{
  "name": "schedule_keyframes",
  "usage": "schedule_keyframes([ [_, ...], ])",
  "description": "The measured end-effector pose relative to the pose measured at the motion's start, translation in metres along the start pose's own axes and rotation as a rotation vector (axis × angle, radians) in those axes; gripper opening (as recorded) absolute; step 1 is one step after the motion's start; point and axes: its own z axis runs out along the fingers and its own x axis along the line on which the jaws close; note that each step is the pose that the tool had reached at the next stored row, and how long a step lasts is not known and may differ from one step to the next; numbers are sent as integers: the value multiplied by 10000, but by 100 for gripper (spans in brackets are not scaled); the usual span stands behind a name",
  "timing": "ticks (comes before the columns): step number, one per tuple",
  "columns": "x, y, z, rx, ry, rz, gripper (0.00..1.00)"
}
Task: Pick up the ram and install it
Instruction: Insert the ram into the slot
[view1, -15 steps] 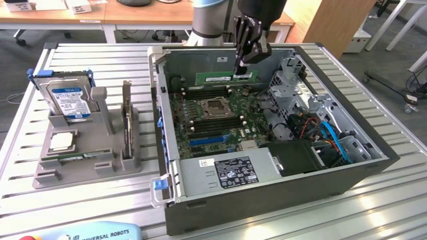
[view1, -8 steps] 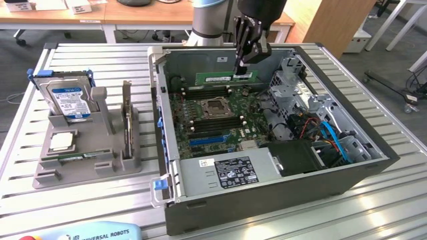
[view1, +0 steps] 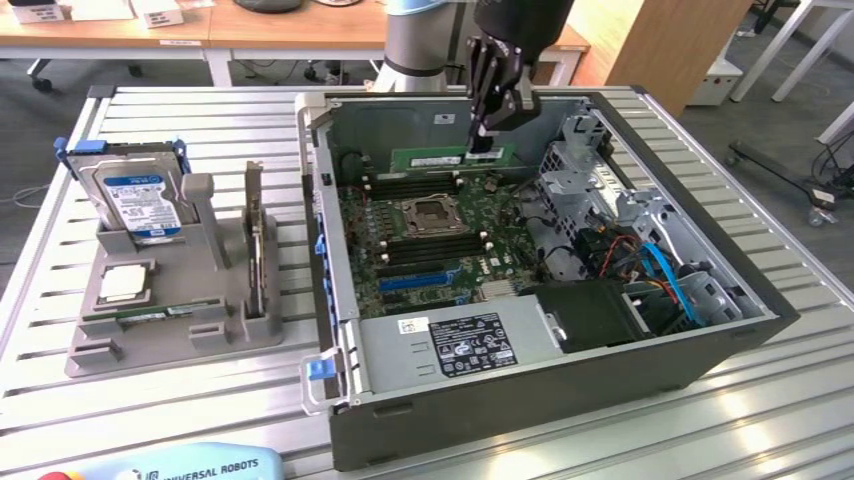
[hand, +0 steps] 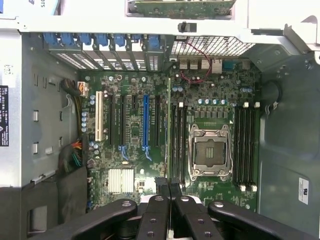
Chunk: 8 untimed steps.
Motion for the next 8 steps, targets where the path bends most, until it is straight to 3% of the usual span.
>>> schedule_keyframes([
  [8,0,-3,78,2,0,0,11],
])
